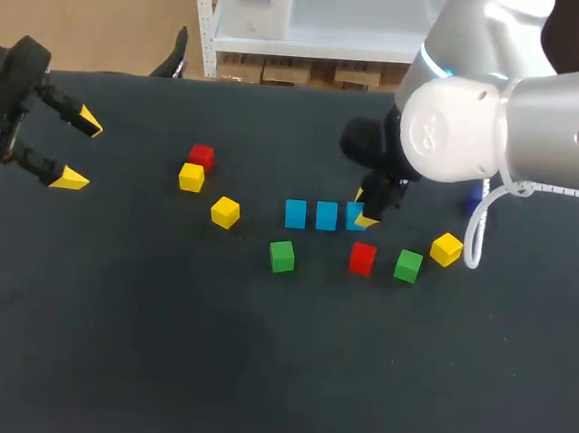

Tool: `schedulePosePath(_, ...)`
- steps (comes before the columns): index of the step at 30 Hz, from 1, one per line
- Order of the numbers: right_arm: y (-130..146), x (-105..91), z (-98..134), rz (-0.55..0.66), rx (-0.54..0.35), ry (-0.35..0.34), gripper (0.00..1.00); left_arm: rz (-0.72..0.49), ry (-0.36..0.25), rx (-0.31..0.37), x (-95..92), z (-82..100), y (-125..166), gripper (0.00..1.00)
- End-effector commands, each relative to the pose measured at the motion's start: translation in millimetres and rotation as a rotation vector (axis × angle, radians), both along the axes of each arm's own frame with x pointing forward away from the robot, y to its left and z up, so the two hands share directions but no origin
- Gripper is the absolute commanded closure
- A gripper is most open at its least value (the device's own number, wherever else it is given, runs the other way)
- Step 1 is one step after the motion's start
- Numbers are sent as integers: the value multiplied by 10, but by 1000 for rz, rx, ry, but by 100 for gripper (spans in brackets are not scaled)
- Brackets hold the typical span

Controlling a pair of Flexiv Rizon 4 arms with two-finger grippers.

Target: Place the blue cubes, place green cubes on the blue cubes, place the yellow cubes on the green cubes, then place the red cubes on the yellow cubes, and place purple cube on the red cubes.

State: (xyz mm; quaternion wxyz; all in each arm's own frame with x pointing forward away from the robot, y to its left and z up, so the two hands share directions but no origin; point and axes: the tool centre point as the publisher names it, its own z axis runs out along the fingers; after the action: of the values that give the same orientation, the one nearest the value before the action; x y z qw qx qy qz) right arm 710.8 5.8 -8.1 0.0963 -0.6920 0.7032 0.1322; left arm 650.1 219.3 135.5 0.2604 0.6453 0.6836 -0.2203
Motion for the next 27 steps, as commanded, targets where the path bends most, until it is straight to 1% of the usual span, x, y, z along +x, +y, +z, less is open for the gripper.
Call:
schedulePosePath(1, -5, 7, -6, 2, 6, 2, 59, -3, -1, -1, 13, -9, 4, 0)
schedulePosePath(7, 5, 3, -2, 3, 8, 2, 57, -3, -1, -1, 13, -9, 4, 0)
schedulePosePath(8, 4, 4, 2, 3, 8, 2, 56, -3, -1, -1, 13, -9, 4, 0)
schedulePosePath(9, 0, 8, 4, 3, 8, 2, 52, -3, -1, -1, 13, -9, 4, 0)
schedulePosePath(10, -5, 13, 8, 3, 9, 1, 46, -3, -1, -1, 13, -9, 4, 0)
schedulePosePath(11, -7, 13, 24, 3, 9, 1, 34, -3, -1, -1, 13, -9, 4, 0)
schedulePosePath(12, -10, 13, 35, 3, 10, -1, 24, -3, -1, -1, 13, -9, 4, 0)
schedulePosePath(13, -17, 15, 45, 2, 13, -2, 17, -3, -1, -1, 13, -9, 4, 0)
schedulePosePath(15, -46, 5, 89, -5, 23, -6, 0, -3, -1, -1, 13, -9, 4, 0)
schedulePosePath(22, -208, -54, 300, -33, 45, -35, 0, -3, -1, -1, 13, -9, 4, 0)
schedulePosePath(27, -320, -154, 431, -56, 41, -54, 0, -3, -1, -1, 13, -9, 4, 0)
